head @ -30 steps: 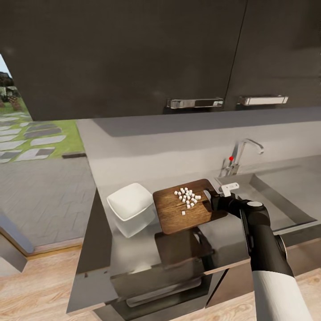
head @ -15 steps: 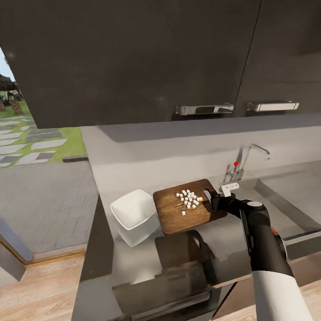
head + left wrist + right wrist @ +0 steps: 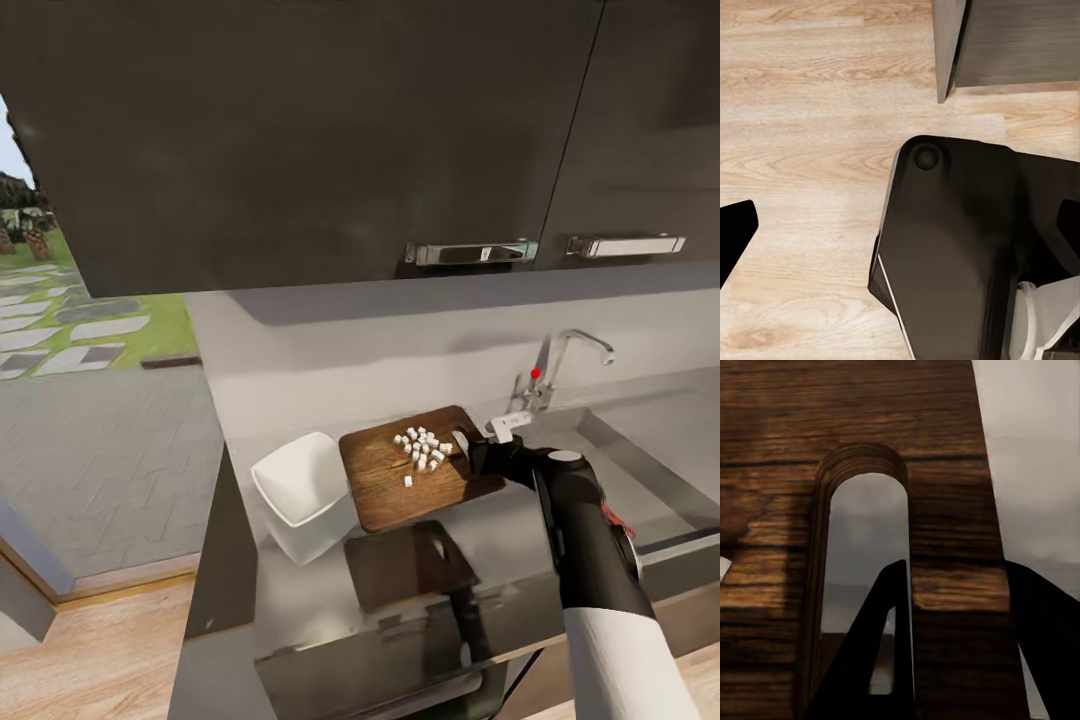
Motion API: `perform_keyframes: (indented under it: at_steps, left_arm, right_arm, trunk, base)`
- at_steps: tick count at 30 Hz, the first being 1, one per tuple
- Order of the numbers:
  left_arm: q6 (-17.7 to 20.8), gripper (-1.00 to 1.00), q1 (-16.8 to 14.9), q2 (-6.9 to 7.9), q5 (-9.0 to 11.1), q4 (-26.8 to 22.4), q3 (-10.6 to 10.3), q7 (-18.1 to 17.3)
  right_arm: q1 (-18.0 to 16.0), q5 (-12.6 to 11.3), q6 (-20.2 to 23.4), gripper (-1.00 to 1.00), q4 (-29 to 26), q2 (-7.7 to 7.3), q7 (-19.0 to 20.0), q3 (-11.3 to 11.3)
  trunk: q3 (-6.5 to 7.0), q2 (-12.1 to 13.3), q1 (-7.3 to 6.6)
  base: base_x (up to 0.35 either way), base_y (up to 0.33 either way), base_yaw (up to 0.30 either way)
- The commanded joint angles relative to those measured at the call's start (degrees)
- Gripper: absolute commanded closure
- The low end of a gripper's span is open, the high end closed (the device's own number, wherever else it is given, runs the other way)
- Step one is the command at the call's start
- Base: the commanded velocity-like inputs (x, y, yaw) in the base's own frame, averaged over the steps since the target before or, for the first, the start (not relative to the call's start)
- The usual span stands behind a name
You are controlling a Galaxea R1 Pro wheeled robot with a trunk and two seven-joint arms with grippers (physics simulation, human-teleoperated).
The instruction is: In the kitchen, take the Vidalia onion out of the sink, dice it on the chopping board with the paring knife, put the diced onion into the bowl on the countertop, then place both the paring knife and the chopping board into the sink.
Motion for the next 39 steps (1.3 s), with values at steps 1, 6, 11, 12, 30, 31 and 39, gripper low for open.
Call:
perform_keyframes:
  at_steps: [1,6,11,12,30,31,39]
  left_arm:
    - [-0.03,-1.0,0.03,-0.02,0.18,-0.13,-0.14,0.14]
    - [-0.02,-1.0,0.03,0.01,0.18,0.17,-0.14,0.14]
    - [-0.02,-1.0,0.03,0.0,0.18,0.31,-0.14,0.14]
    - [-0.02,-1.0,0.03,0.01,0.18,0.31,-0.14,0.14]
    - [-0.02,-1.0,0.03,-0.01,0.18,0.31,-0.14,0.14]
    - [-0.02,-1.0,0.03,-0.01,0.18,0.31,-0.14,0.14]
    - [-0.02,-1.0,0.03,0.0,0.18,0.31,-0.14,0.14]
  right_arm:
    - [-0.08,1.27,1.29,1.0,-0.07,0.02,0.64,1.17]
    - [-0.08,3.77,3.25,1.0,-0.07,0.11,0.7,3.12]
    - [-0.08,4.41,3.68,1.0,-0.07,0.08,0.71,3.32]
    - [-0.08,4.42,3.7,1.0,-0.07,0.08,0.71,3.32]
    - [-0.08,4.62,3.67,1.0,-0.13,0.05,0.77,3.28]
    - [-0.08,4.63,3.67,1.0,-0.14,0.03,0.78,3.22]
    - [-0.08,4.63,3.73,1.0,-0.16,0.07,0.8,3.15]
  trunk:
    - [-0.11,-0.13,0.04]
    - [-0.11,-0.13,0.04]
    - [-0.11,-0.13,0.04]
    - [-0.11,-0.13,0.04]
    - [-0.11,-0.13,0.04]
    - [-0.11,-0.13,0.04]
    - [-0.03,-0.13,0.04]
  base:
    - [0.0,0.0,0.0]
    - [0.0,0.08,0.0]
    - [0.0,0.156,0.0]
    - [0.0,0.042,0.0]
    - [0.0,0.085,0.0]
    - [0.0,0.032,0.0]
    - [0.0,0.005,0.0]
